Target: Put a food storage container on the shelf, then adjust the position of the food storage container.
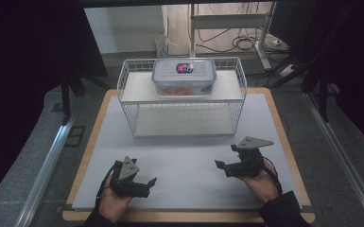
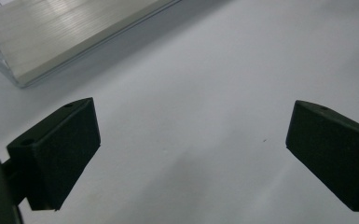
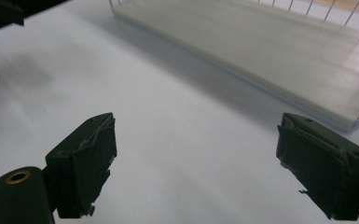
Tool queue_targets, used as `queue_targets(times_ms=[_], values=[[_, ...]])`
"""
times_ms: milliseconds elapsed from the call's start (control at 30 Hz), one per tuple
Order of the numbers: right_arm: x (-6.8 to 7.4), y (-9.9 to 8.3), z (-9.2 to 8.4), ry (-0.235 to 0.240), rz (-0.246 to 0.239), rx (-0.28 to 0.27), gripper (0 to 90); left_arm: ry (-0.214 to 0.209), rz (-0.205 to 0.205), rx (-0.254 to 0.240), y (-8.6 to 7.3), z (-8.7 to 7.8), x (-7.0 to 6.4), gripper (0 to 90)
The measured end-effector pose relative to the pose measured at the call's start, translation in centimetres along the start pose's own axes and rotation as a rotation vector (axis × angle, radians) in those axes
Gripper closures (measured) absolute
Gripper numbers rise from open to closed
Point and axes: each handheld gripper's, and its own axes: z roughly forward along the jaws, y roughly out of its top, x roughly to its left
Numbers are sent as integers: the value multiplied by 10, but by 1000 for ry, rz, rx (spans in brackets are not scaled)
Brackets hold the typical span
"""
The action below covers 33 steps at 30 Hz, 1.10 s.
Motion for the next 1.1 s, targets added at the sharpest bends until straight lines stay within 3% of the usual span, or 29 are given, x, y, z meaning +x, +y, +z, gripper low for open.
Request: queue_targets(times_ms=[133, 433, 500, 633, 800, 933, 1100], values=[[1, -6, 1, -25, -23, 26, 121, 4, 12, -4, 0, 0, -1, 24], [-1, -10, 2, -54, 19, 72, 54, 7, 0, -12, -1, -1, 1, 24], [-1, -11, -2, -68, 16, 91, 152, 6, -3, -13, -1, -1, 1, 24], [-2, -13, -16, -57, 16, 106, 528, 2, 0, -8, -1, -1, 1, 24], [-6, -23, -40, -92, 40, 105, 797, -9, 2, -17, 0, -1, 0, 25], [-11, -37, -63, -128, 70, 105, 896, -15, 2, -16, 0, 0, 0, 25], [-19, -61, -93, -194, 125, 101, 898, -16, 2, -16, 0, 0, 0, 25]])
